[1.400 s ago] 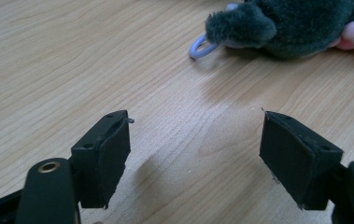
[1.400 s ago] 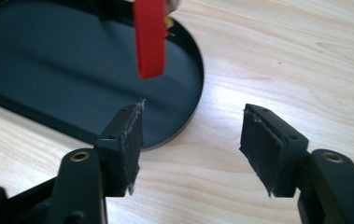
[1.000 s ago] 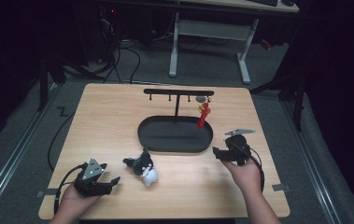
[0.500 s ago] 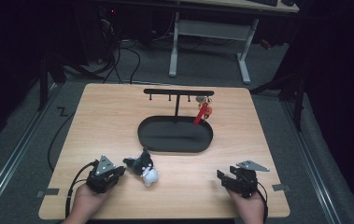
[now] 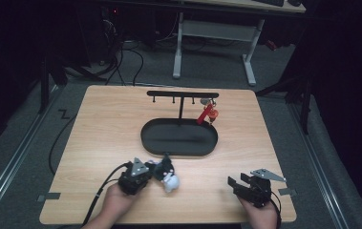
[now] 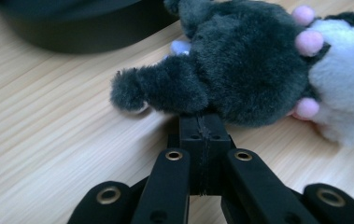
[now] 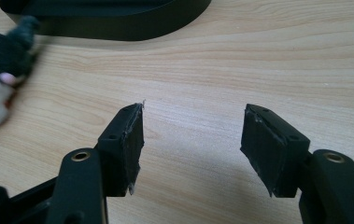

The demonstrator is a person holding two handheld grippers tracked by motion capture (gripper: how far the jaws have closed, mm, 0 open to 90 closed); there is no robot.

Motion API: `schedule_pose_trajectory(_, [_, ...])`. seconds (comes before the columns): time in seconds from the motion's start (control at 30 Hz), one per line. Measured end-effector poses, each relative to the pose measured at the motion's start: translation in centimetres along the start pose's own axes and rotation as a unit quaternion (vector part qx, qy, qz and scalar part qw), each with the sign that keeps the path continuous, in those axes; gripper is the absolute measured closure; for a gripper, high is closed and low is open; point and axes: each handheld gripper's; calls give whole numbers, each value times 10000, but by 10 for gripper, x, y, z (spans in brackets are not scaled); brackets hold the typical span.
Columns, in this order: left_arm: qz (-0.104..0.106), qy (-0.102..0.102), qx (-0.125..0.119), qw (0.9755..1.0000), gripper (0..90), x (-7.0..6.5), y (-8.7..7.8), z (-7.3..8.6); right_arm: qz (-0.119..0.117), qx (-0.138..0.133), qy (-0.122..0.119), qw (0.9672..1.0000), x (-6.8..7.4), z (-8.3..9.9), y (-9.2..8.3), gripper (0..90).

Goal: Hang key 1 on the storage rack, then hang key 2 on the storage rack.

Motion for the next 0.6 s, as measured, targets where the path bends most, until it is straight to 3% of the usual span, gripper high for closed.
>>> schedule_pose_trajectory(0.17, [196, 476, -56, 9987, 897, -42, 20, -34, 34, 11, 86, 10000, -5, 2, -1, 395])
schedule_pose_trajectory(0.3, [330, 450, -123, 9984, 895, -55, 30, -43, 20, 49, 141, 9999, -11, 5, -1, 394])
schedule_pose_trajectory(0.37, [354, 446, -120, 9983, 872, -55, 31, -42, 3, 63, 195, 9998, -11, 6, -1, 393])
schedule_pose_trajectory(0.47, [299, 527, -153, 9980, 752, -47, 27, -35, 2, 53, 151, 9999, -12, 6, -1, 393])
schedule_pose_trajectory(0.6, [135, 309, -311, 9989, 681, -23, 8, -19, -15, 109, 181, 9998, -10, 6, 1, 390])
Point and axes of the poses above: each handheld gripper's, and its own axes: y roughly forward along the jaws, z roughly out of its underside, x roughly to its left, and after that the axes turned 11 degrees about x, right-handed
